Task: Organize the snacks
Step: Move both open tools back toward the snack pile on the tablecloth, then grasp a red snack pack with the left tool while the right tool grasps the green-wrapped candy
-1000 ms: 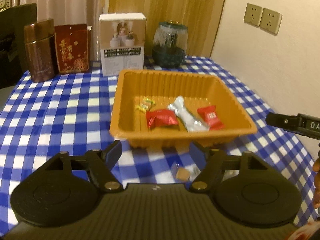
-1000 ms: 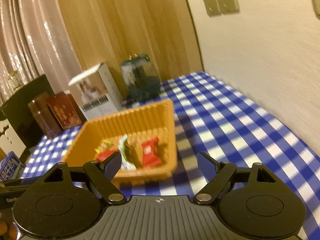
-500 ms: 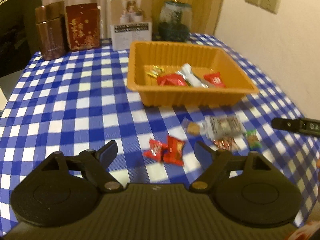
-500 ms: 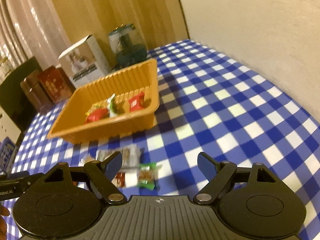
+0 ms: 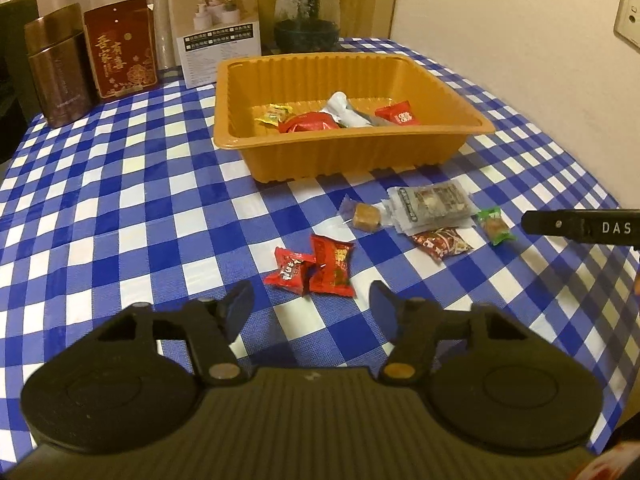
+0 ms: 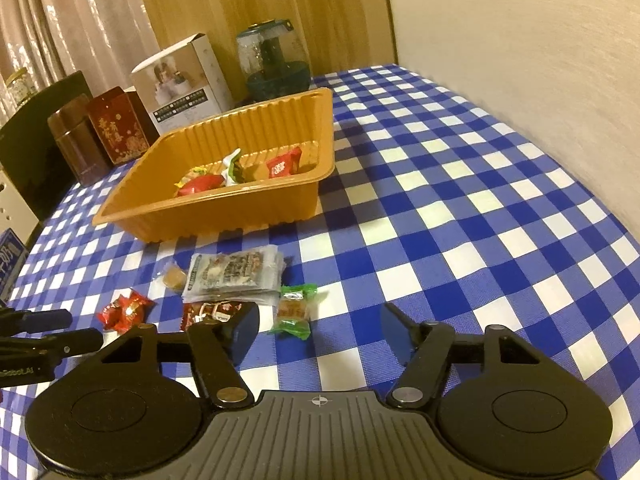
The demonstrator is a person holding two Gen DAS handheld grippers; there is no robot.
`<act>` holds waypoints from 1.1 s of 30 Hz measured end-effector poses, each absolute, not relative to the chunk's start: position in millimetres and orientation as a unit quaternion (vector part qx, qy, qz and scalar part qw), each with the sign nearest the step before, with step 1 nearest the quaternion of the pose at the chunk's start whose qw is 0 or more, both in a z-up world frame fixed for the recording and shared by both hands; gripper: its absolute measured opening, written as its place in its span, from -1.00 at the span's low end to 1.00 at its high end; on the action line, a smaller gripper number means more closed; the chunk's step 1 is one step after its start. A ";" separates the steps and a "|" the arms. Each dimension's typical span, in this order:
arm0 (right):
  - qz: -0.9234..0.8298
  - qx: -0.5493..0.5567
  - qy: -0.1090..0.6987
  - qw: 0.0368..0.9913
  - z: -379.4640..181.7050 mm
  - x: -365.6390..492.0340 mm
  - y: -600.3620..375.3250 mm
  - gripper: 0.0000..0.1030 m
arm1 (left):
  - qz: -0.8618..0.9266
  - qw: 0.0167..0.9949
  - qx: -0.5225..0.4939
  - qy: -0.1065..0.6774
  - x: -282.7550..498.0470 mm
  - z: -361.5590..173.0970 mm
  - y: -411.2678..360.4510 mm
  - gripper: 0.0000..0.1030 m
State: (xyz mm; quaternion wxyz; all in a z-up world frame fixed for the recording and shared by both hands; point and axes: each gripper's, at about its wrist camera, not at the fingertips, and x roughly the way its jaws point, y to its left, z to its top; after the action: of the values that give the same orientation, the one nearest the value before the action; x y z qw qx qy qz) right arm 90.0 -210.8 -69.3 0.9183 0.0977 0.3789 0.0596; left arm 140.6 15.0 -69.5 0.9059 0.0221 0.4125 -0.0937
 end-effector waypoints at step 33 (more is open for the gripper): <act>0.079 0.077 0.386 0.916 -79.8 105.3 -190.5 -0.17 | -0.122 0.903 0.024 0.412 171.9 -92.6 2.8 -0.42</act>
State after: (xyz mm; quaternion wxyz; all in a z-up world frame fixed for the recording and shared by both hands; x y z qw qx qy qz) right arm 105.3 -190.5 -79.8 0.9160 0.0767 0.3858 0.0789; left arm 171.9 2.8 -92.6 0.9027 0.0244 0.4120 -0.1215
